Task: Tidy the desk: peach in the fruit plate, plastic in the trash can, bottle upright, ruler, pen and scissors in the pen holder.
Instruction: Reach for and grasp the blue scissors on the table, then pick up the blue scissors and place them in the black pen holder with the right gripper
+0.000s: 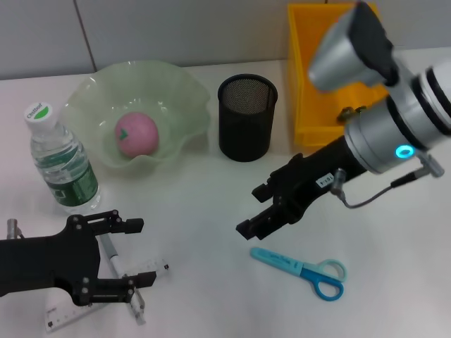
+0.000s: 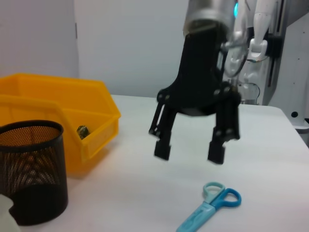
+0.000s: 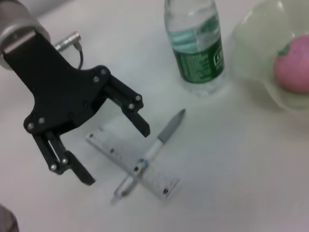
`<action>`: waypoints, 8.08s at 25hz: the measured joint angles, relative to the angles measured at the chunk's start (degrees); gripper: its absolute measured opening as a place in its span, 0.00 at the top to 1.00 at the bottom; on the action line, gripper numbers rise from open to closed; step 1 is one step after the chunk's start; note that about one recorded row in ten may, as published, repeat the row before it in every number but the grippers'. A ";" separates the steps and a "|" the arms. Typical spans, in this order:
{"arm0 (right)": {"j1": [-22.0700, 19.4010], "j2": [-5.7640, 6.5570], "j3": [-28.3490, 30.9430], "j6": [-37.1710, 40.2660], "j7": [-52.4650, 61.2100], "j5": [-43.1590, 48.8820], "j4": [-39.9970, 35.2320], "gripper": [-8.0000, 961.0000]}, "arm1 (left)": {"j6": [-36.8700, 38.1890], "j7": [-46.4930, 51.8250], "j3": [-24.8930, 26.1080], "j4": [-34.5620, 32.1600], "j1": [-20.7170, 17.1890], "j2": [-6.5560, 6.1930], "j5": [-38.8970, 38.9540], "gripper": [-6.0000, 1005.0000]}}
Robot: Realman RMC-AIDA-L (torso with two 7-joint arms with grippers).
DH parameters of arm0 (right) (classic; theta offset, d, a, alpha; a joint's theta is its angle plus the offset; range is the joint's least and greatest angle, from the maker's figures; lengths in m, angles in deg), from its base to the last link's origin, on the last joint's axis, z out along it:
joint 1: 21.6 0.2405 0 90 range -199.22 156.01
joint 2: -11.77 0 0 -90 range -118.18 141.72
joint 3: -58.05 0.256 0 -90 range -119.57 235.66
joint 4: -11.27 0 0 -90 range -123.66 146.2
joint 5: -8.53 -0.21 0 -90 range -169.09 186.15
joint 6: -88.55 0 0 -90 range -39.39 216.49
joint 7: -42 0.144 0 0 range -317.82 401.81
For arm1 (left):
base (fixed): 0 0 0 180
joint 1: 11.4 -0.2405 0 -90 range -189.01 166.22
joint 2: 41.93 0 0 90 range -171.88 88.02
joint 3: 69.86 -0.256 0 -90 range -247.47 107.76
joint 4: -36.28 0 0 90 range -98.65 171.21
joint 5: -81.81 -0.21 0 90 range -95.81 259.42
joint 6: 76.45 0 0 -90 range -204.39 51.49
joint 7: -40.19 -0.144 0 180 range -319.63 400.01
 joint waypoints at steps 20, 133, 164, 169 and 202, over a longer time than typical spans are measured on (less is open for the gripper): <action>20.21 -0.58 -15.34 9.94 20.06 19.49 9.83 0.20 | -3.10 0.45 -0.05 2.19 1.20 0.17 0.49 0.19; 13.28 -0.79 -31.41 -2.43 23.21 18.93 11.50 0.64 | -4.33 -3.12 -0.56 4.33 1.44 -0.18 -0.07 0.19; 13.44 -0.79 -31.41 -2.42 23.35 18.71 11.80 0.67 | -4.51 -3.21 -0.67 4.03 1.47 -0.18 -0.07 0.19; 13.37 -0.79 -31.41 -2.48 23.35 18.83 11.87 0.67 | -4.50 -3.21 -0.67 4.03 1.48 -0.18 -0.07 0.19; 13.01 -0.45 -21.49 -0.74 22.09 18.68 8.26 0.75 | -4.59 -3.20 -0.37 4.03 1.46 -0.19 -0.03 0.19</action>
